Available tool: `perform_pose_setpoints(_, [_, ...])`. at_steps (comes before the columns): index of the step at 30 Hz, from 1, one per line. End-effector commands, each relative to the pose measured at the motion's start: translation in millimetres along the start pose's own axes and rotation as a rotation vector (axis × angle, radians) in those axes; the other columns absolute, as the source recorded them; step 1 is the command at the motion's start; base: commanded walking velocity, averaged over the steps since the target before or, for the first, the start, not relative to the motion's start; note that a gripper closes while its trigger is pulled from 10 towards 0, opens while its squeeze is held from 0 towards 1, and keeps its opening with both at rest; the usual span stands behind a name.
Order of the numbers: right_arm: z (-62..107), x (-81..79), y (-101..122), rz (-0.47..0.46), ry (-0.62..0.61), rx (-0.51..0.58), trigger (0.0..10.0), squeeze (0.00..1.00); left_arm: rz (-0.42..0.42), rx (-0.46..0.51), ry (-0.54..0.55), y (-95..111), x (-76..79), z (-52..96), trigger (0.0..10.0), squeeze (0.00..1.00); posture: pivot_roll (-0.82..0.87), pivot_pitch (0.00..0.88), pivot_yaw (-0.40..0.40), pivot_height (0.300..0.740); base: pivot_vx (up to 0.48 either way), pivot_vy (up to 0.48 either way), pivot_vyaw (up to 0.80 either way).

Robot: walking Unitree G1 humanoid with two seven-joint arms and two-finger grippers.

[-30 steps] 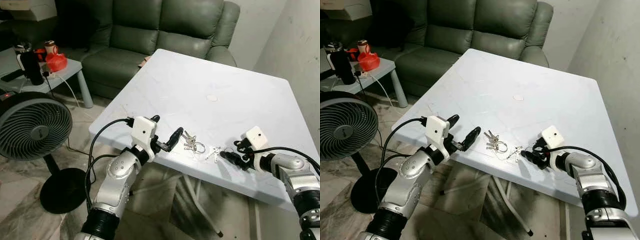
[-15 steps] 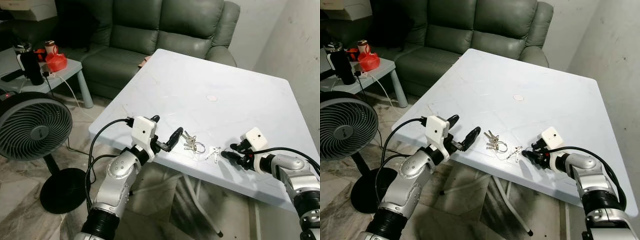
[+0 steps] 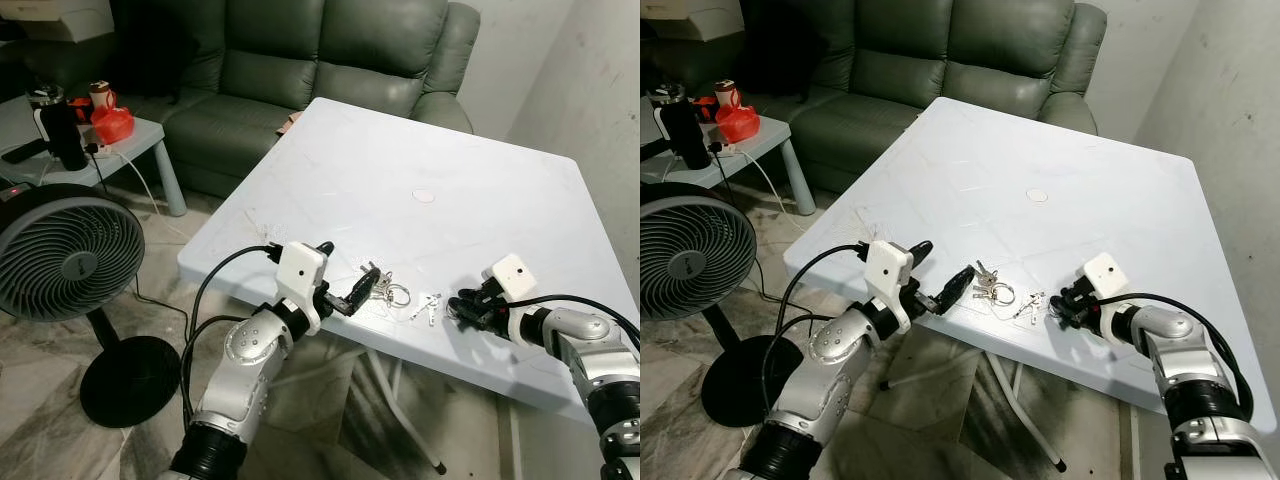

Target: Hang keys on a hook

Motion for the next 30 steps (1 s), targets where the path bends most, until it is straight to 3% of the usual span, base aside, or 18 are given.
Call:
perform_pose_setpoints(1, [4.5, 7.8, 3.6, 0.013, -0.031, 0.015, 10.0, 0.00, -0.008, 0.009, -0.023, 5.1, 4.3, -2.7, 10.0, 0.00, 0.01, 0.000, -0.079, 0.740, 0.000, 0.000, 0.00])
perform_pose_setpoints(6, [4.3, 7.4, 6.7, 0.017, -0.027, 0.042, 10.0, 0.00, -0.010, 0.012, -0.027, 6.2, 4.7, -3.1, 10.0, 0.00, 0.01, 0.000, -0.079, 0.740, 0.000, 0.000, 0.00])
perform_pose_setpoints(7, [4.0, 7.8, 7.0, -0.001, -0.031, 0.047, 10.0, 0.67, -0.010, 0.011, -0.029, 5.7, 5.2, -3.2, 10.0, 0.00, 0.02, 0.000, -0.080, 0.740, 0.000, 0.000, 0.00])
perform_pose_setpoints(8, [3.6, 7.9, 7.4, -0.011, -0.030, 0.049, 10.0, 1.00, -0.009, 0.012, -0.032, 5.8, 5.9, -3.2, 10.0, 0.00, 0.02, 0.000, -0.080, 0.740, 0.000, 0.000, 0.00])
perform_pose_setpoints(15, [2.3, 9.7, 4.3, 0.021, -0.054, -0.001, 10.0, 1.00, -0.010, 0.013, -0.033, 6.1, 6.3, -3.3, 10.0, 0.00, 0.02, 0.000, -0.080, 0.740, 0.000, 0.000, 0.00])
perform_pose_setpoints(16, [2.1, 8.0, 3.7, 0.042, -0.037, -0.008, 10.0, 0.00, -0.010, 0.014, -0.034, 6.3, 6.6, -3.4, 10.0, 0.00, 0.02, 0.000, -0.082, 0.740, 0.000, 0.000, 0.00])
perform_pose_setpoints(30, [3.4, -3.2, -5.4, 0.078, 0.079, -0.060, 10.0, 0.00, -0.008, 0.024, -0.025, 8.6, 5.5, -3.9, 10.0, 0.00, 0.02, 0.000, -0.088, 0.740, 0.000, 0.000, 0.00])
Point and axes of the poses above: a point about 5 cm out from each wrist's last joint towards the gripper, its own z axis pointing back from the gripper into the wrist, its own y axis along the axis of the wrist's last joint, x = y × z, the point moved 2 cm from there along -z, pointing out of the wrist towards the gripper, and after that the axes turned 8 degrees about z, right-handed, at the moved point
